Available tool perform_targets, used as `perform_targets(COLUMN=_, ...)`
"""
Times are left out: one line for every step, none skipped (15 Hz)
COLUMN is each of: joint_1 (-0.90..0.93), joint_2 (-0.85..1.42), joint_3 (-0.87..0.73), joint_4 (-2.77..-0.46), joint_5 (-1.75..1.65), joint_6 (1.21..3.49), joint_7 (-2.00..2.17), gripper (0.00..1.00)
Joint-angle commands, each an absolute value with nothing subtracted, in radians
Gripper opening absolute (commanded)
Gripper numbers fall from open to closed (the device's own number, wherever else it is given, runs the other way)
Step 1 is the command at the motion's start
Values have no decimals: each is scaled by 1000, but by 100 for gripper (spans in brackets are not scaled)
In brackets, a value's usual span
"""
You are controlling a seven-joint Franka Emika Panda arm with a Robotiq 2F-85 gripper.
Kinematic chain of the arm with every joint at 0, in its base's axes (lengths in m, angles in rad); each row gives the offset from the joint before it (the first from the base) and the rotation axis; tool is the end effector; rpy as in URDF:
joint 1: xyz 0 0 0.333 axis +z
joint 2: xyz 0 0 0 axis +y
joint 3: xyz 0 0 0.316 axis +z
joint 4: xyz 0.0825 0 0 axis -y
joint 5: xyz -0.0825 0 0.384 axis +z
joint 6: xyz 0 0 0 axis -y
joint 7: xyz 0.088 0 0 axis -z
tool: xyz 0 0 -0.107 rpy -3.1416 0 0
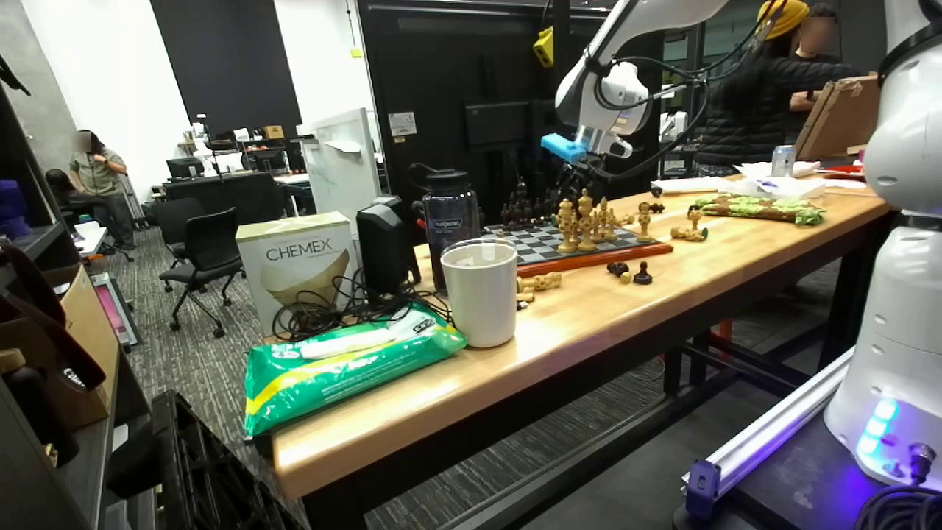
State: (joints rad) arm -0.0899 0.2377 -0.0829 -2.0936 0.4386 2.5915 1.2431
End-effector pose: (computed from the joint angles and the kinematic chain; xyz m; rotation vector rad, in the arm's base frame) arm 0.5909 -0.1099 0.3343 -1.7789 2.1444 -0.1288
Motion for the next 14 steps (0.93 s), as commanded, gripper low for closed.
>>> perform_targets(joint_1=-99, joint_2=248, joint_3=-79, joint_4=-2082, joint_5=475, joint_6=2594, joint_7=1208, gripper=100)
perform_targets(joint_1=-101, joint_2=251, joint_3=-79, joint_4=-2081, joint_5=476, joint_6=2594, joint_7=1206, gripper=100)
perform_targets(joint_1=-103, joint_2=253, joint_3=-79, joint_4=-2080, joint_5=478, joint_6=2594, joint_7=1202, gripper=100)
perform_targets(joint_1=-104, joint_2=257, joint_3=-79, joint_4=-2078, joint_5=479, joint_6=2593, joint_7=1198, gripper=100)
perform_targets(joint_1=-105, joint_2=260, joint_3=-80, joint_4=-2077, joint_5=479, joint_6=2592, joint_7=1197, gripper=100)
perform_targets(joint_1=-107, joint_2=263, joint_3=-80, joint_4=-2076, joint_5=479, joint_6=2590, joint_7=1195, gripper=100)
perform_targets(joint_1=-108, joint_2=266, joint_3=-80, joint_4=-2073, joint_5=478, joint_6=2589, joint_7=1194, gripper=100)
perform_targets(joint_1=-109, joint_2=271, joint_3=-80, joint_4=-2071, joint_5=478, joint_6=2588, joint_7=1194, gripper=100)
perform_targets(joint_1=-109, joint_2=274, joint_3=-80, joint_4=-2069, joint_5=477, joint_6=2587, joint_7=1194, gripper=100)
perform_targets(joint_1=-110, joint_2=277, joint_3=-80, joint_4=-2066, joint_5=478, joint_6=2586, joint_7=1192, gripper=100)
perform_targets(joint_1=-111, joint_2=280, joint_3=-80, joint_4=-2065, joint_5=478, joint_6=2586, joint_7=1192, gripper=100)
perform_targets(joint_1=-112, joint_2=282, joint_3=-80, joint_4=-2064, joint_5=478, joint_6=2584, joint_7=1193, gripper=100)
perform_targets(joint_1=-112, joint_2=284, joint_3=-81, joint_4=-2063, joint_5=477, joint_6=2583, joint_7=1193, gripper=100)
perform_targets(joint_1=-113, joint_2=286, joint_3=-80, joint_4=-2063, joint_5=478, joint_6=2583, joint_7=1191, gripper=100)
